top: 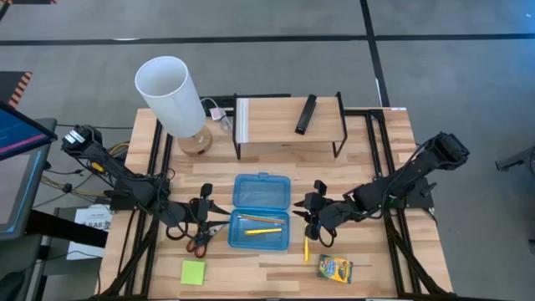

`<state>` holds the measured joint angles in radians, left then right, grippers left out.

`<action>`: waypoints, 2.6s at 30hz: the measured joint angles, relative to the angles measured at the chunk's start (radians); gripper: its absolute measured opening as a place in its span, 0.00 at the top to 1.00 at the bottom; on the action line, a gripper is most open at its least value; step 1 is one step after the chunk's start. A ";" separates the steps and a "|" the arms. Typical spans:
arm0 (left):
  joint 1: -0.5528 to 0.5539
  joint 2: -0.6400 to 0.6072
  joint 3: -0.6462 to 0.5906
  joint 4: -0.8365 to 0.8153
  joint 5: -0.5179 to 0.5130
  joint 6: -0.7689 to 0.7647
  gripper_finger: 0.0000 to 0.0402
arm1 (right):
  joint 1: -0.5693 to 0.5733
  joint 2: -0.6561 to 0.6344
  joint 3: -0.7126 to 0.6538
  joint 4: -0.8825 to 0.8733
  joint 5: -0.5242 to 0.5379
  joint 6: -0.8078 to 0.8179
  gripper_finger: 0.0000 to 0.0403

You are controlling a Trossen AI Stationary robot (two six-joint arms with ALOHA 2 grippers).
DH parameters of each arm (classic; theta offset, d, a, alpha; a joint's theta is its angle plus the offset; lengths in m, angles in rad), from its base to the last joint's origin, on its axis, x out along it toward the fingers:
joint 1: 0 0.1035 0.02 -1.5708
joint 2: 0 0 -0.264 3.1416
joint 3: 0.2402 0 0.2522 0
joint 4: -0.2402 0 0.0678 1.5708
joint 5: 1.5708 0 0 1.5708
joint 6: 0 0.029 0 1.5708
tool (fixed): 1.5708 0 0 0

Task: Pack school essentials
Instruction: Put the yellow pen into the supply box

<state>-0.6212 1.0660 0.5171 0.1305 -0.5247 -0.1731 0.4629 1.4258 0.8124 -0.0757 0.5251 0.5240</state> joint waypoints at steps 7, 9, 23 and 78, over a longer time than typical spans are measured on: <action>0.000 0.000 0.000 -0.002 0.004 -0.032 0.74 | 0.001 0.000 0.000 0.000 0.000 0.003 0.68; 0.000 0.000 0.000 -0.002 0.004 -0.034 0.74 | 0.001 0.000 0.000 0.000 0.000 0.002 0.68; 0.000 0.000 0.000 0.064 -0.010 0.003 0.74 | 0.001 0.000 0.000 0.000 0.000 0.002 0.68; 0.072 -0.008 0.000 0.063 0.049 0.119 0.74 | 0.122 -0.002 0.109 -0.396 -0.039 0.233 0.68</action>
<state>-0.5488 1.0577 0.5171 0.1934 -0.4762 -0.0543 0.5847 1.4239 0.9215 -0.4715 0.4866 0.7570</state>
